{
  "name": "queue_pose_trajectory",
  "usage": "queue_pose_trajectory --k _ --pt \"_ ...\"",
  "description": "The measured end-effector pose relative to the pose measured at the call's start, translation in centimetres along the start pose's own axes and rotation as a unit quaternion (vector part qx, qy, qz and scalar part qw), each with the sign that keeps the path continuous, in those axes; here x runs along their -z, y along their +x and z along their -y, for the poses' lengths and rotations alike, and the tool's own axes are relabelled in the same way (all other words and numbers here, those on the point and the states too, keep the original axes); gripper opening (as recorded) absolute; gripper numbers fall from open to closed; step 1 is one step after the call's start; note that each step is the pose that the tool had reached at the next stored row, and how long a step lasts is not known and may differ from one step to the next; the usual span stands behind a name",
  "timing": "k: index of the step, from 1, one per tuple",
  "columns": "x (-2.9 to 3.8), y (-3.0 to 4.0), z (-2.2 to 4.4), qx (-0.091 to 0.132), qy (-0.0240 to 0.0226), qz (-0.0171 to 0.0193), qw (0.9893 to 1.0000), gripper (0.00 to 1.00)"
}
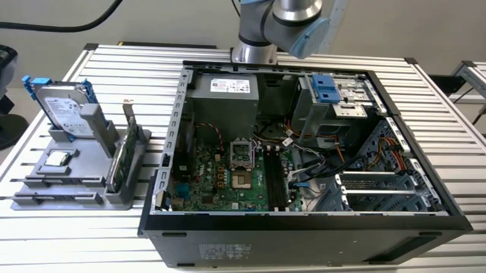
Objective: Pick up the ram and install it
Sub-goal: 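Pick up the ram and move it above insertion slot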
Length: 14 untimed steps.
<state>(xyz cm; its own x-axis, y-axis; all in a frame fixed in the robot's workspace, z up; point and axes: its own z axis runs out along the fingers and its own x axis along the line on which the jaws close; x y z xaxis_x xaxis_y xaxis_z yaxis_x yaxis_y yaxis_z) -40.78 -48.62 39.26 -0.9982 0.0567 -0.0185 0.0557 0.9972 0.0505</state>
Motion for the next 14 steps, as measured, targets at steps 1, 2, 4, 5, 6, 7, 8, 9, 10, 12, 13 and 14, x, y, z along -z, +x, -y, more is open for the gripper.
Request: queue_pose_trajectory --k 1,2,4,5,6,7,8,9,10,12,13,14 --pt "0.0 0.0 0.0 0.0 0.0 0.0 1.0 0.0" --pt "0.0 0.0 0.01 0.0 0.0 0.0 1.0 0.0" --pt "0.0 0.0 0.01 0.0 0.0 0.0 1.0 0.0" --pt "0.0 0.0 0.01 0.0 0.0 0.0 1.0 0.0" --pt "0.0 0.0 0.01 0.0 0.0 0.0 1.0 0.0" --pt "0.0 0.0 0.02 0.0 0.0 0.0 1.0 0.0" --pt "0.0 0.0 0.02 0.0 0.0 0.0 1.0 0.0" --pt "0.0 0.0 0.02 0.0 0.0 0.0 1.0 0.0" --pt "0.0 0.0 0.02 0.0 0.0 -0.0001 1.0 0.0" --pt "0.0 0.0 0.02 0.0 0.0 0.0 1.0 0.0" --pt "0.0 0.0 0.02 -0.002 0.0001 0.0 1.0 0.0" --pt "0.0 0.01 0.02 -0.005 0.0001 0.0002 1.0 0.0"
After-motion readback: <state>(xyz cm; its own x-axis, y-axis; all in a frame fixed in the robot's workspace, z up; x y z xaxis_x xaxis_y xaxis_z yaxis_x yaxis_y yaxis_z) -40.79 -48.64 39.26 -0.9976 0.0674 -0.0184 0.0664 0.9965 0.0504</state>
